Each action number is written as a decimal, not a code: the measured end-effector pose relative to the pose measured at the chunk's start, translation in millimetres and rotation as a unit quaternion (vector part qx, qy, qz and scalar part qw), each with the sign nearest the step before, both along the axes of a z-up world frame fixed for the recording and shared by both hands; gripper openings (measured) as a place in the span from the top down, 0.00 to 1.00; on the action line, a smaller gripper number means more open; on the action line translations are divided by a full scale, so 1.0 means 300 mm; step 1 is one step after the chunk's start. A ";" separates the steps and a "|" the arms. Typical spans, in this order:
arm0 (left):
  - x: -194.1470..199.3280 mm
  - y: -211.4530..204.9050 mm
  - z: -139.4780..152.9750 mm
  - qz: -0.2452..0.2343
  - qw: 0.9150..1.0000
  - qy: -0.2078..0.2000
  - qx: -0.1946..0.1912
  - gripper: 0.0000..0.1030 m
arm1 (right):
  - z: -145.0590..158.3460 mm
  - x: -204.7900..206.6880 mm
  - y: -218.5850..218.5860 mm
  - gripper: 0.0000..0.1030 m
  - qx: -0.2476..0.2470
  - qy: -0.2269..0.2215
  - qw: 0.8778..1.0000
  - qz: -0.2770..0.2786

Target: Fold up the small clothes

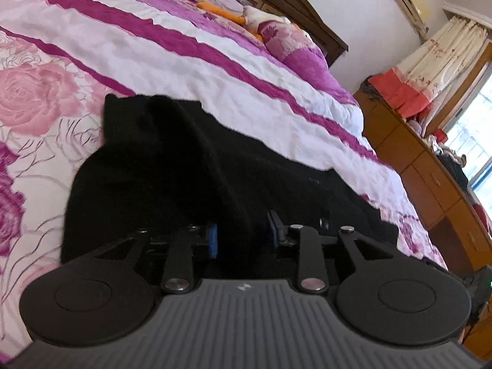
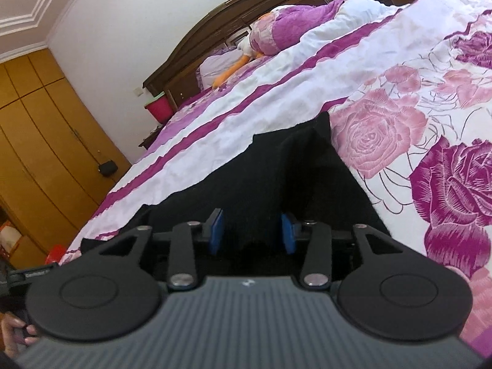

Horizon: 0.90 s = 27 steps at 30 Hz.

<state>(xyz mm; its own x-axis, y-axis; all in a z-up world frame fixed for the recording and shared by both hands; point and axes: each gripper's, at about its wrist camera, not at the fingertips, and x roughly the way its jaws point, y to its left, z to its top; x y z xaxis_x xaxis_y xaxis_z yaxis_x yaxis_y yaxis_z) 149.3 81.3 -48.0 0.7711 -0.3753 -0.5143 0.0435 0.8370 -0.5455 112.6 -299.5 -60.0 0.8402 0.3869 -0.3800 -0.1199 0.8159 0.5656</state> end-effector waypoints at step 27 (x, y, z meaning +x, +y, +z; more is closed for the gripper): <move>0.349 0.057 0.091 0.073 0.993 -0.059 0.070 0.63 | 0.051 0.306 -0.009 0.50 0.008 -0.018 0.998 -0.063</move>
<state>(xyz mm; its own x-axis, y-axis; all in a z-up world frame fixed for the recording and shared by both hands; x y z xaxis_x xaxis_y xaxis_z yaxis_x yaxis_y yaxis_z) 254.0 98.5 -20.8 0.8703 -0.1863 -0.4560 -0.0268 0.9065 -0.4214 204.4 -302.4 -44.5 0.8957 0.2825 -0.3435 -0.0371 0.8171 0.5753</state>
